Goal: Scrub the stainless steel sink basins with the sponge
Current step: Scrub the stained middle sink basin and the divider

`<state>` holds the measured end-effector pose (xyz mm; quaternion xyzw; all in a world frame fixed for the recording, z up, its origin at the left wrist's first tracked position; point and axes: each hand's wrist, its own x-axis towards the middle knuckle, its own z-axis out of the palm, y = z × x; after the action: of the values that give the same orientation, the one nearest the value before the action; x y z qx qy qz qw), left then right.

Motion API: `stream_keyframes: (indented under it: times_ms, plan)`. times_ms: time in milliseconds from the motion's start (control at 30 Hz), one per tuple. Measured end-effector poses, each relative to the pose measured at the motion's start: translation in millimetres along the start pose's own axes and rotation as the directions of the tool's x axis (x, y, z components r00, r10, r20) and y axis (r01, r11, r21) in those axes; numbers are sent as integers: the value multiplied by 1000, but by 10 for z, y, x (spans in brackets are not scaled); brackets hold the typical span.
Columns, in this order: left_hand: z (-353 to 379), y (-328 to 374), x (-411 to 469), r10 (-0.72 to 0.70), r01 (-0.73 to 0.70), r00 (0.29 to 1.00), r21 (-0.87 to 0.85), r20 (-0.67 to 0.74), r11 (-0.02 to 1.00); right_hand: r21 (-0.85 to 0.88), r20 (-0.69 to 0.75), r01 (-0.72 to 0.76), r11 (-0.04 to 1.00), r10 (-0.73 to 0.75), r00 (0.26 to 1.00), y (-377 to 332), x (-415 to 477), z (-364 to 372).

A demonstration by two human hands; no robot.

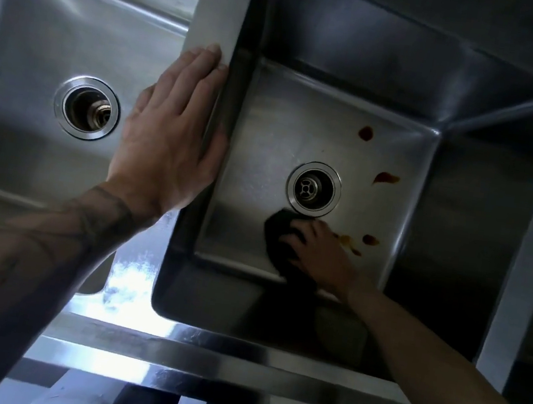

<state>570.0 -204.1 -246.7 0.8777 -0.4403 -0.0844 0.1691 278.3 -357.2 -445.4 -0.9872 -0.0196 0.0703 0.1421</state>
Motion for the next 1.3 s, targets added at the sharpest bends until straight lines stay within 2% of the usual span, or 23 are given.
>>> stream_keyframes:
  times_ms: [67, 133, 167, 233, 300, 333, 367, 433, 500, 567, 633, 700, 767, 833, 900, 933, 967, 1000, 1067, 1133, 1167, 1233, 1300]
  plan:
    - [7, -12, 3, 2, -2, 1000, 2, -3, 1000, 44, -112, -297, 954, 300, 947, 29, 180, 1]
    - [12, -19, 3, 7, -7, 1000, 1, 2, 1000, 81, -149, -411, 908, 418, 896, -84, 184, 72]
    - [13, -18, 2, 7, -7, 1000, 0, 6, 1000, 78, -113, -378, 923, 385, 916, -151, 95, 120]
    - [11, -14, 3, 8, -8, 1000, 2, 9, 1000, 54, 10, -165, 985, 165, 986, -236, -166, 157]
    - [1, -18, 6, 7, -7, 1000, -3, 11, 1000, 27, 90, 3, 1000, -5, 996, -174, -359, 108]
    - [-5, -17, 8, 8, -8, 1000, -6, 9, 1000, 10, 87, 17, 1000, -18, 996, -105, -375, 76]
    - [-9, -12, 8, 10, -10, 1000, -7, 6, 1000, -11, 63, -17, 1000, 18, 998, -36, -344, 37]
    - [-4, -12, 5, 14, -14, 1000, 2, 4, 1000, -46, -12, -210, 977, 210, 978, 90, -174, -44]
    - [12, -23, 6, 17, -17, 1000, 5, 2, 1000, -72, -90, -441, 894, 435, 896, 93, 35, -81]
    - [20, -27, 7, 16, -16, 1000, 2, 3, 1000, -28, -89, -544, 839, 539, 837, -82, 83, -36]
    - [19, -18, 12, 16, -16, 1000, 1, -3, 1000, 4, -30, -436, 900, 436, 899, -270, -79, 26]
    - [16, -20, 12, 19, -19, 1000, 5, -1, 1000, -15, 51, -178, 984, 179, 983, -279, -287, 7]
    - [14, -27, 12, 20, -20, 1000, 5, 2, 1000, -63, 69, -63, 996, 67, 995, -100, -309, -73]
    - [10, -27, 15, 16, -16, 1000, 5, 4, 1000, -49, 12, -273, 961, 273, 962, 49, -136, -166]
    - [6, -24, 15, 23, -23, 1000, 5, -4, 1000, 1, -43, -562, 827, 562, 826, 59, 63, -206]
    - [4, -20, 11, 25, -25, 1000, 3, -6, 1000, 17, -50, -614, 789, 614, 788, -6, 92, -198]
    - [3, -14, 6, 24, -24, 1000, 1, -5, 1000, 18, -44, -605, 796, 606, 795, -88, 59, -173]
    - [1, -6, 4, 20, -20, 1000, 4, -5, 1000, 6, -15, -532, 847, 532, 847, -173, -32, -149]
    - [-3, 2, 3, 15, -15, 1000, 10, -3, 1000, -13, 96, -248, 969, 248, 964, -263, -306, -159]
    - [-11, 6, 11, 13, -13, 1000, 7, 0, 1000, -45, 197, -69, 997, 77, 977, -150, -462, -225]
    - [-17, 10, 9, 12, -12, 1000, 4, -1, 1000, -47, 196, -77, 996, 85, 977, -66, -458, -242]
    - [-21, 11, 0, 10, -10, 1000, 0, -6, 1000, -13, 86, -290, 957, 290, 953, 102, -293, -267]
    - [-14, 9, 0, 13, -13, 1000, 0, -8, 1000, 29, -23, -557, 830, 557, 830, 204, -59, -271]
